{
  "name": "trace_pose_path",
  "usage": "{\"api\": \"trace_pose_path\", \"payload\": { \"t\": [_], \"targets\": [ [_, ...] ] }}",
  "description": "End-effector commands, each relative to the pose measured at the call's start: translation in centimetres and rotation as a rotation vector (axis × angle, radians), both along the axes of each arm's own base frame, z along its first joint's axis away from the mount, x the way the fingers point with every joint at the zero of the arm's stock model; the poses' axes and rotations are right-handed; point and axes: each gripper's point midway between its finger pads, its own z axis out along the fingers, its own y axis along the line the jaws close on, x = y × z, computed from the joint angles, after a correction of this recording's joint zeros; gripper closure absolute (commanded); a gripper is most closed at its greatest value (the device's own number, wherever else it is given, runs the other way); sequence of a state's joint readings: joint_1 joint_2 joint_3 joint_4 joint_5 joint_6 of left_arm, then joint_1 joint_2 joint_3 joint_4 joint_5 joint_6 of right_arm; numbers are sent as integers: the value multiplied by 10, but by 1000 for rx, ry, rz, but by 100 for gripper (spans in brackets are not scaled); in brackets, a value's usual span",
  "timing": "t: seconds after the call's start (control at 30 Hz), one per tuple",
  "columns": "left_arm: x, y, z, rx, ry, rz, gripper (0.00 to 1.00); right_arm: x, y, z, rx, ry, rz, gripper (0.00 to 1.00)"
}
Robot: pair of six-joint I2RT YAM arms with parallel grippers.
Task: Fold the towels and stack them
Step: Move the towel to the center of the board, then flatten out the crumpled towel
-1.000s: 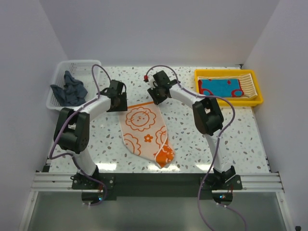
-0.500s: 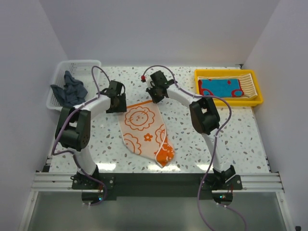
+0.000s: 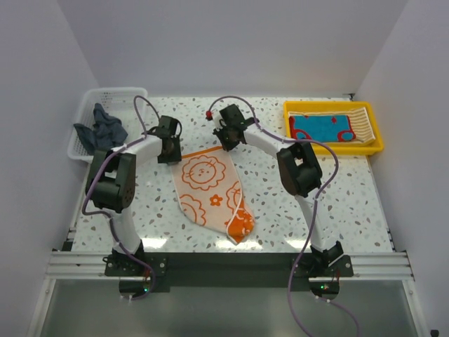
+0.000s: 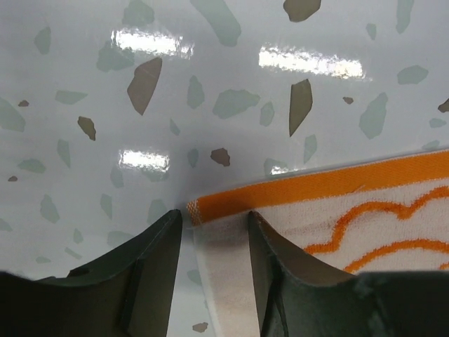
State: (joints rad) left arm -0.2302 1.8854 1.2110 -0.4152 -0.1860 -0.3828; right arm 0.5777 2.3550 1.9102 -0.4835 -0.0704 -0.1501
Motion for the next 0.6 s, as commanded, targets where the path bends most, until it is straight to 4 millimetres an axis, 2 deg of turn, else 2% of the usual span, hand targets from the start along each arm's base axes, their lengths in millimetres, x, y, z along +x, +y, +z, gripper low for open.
{"api": "trace_pose_path", "payload": {
  "t": [0.0, 0.1, 0.13, 0.23, 0.3, 0.37, 0.47, 0.5, 0.57],
  "targets": [
    [16, -3, 1, -19, -35, 13, 53, -23, -13, -17, -62, 83, 14, 100],
    [10, 2, -11, 0, -6, 26, 63, -25, -16, -17, -66, 84, 10, 100],
    [5, 3, -17, 3, 11, 28, 74, -25, -16, -17, -66, 79, 9, 100],
    [-6, 0, -32, -10, 53, 24, 100, -26, -16, -12, -57, 72, 4, 100],
    [-6, 0, -31, -10, 52, 17, 100, -25, -14, -3, -40, 62, -2, 100],
    [1, -1, -19, -11, 27, -1, 100, -22, -13, 14, -23, 36, -10, 100],
    [24, -6, 36, -13, -97, -39, 100, -13, -10, 44, 7, -17, -35, 100],
    [34, -9, 58, -14, -143, -52, 100, -8, -9, 67, 31, -56, -44, 100],
    [44, -14, 90, -3, -210, -97, 100, -4, -10, 92, 52, -101, -65, 100]
  ]
}}
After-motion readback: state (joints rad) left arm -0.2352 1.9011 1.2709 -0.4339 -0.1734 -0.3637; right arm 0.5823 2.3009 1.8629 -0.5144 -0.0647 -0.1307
